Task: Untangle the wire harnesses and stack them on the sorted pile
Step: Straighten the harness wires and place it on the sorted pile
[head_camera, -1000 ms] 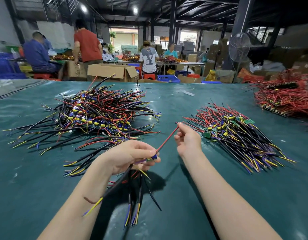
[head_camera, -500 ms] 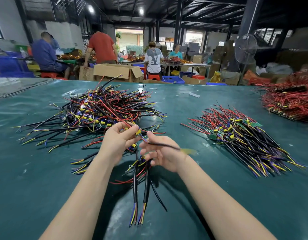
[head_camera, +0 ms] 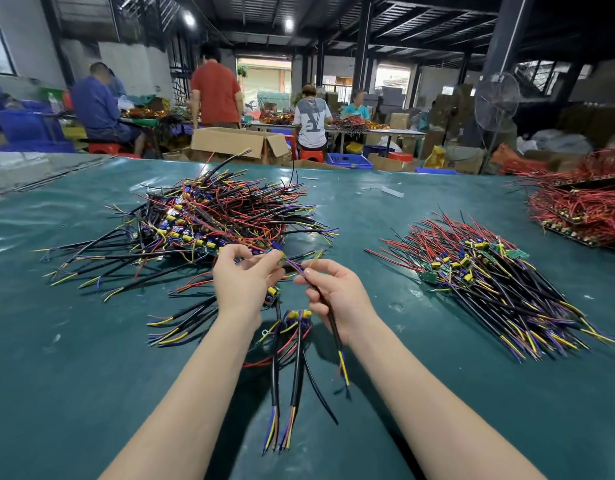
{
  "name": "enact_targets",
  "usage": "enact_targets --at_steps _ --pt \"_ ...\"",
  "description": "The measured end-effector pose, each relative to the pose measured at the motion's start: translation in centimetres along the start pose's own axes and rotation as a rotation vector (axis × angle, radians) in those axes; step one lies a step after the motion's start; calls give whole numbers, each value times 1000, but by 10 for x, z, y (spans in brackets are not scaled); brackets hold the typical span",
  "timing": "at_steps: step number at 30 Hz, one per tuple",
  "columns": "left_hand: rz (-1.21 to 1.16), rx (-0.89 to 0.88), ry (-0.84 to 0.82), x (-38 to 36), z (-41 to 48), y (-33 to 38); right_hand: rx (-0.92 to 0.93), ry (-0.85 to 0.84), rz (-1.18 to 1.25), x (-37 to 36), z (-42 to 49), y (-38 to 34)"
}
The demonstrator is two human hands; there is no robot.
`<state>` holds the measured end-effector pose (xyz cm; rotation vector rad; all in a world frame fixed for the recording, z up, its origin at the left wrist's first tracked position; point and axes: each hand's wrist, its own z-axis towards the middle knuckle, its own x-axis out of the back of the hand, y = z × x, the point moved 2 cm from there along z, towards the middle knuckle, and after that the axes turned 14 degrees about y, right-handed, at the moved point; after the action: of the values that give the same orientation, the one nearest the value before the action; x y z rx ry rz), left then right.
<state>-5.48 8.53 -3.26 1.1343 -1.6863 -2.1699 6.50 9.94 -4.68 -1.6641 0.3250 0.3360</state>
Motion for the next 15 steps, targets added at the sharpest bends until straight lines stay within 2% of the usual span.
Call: enact_targets --at_steps 3,7,15 --pt "-19 38 60 -2 0 -1 61 -31 58 -4 -2 0" --pt "-6 51 30 -4 3 0 158 -28 -47 -3 -3 1" --pt "132 -67 -88 -6 -1 -2 76 79 -119 0 -3 4"
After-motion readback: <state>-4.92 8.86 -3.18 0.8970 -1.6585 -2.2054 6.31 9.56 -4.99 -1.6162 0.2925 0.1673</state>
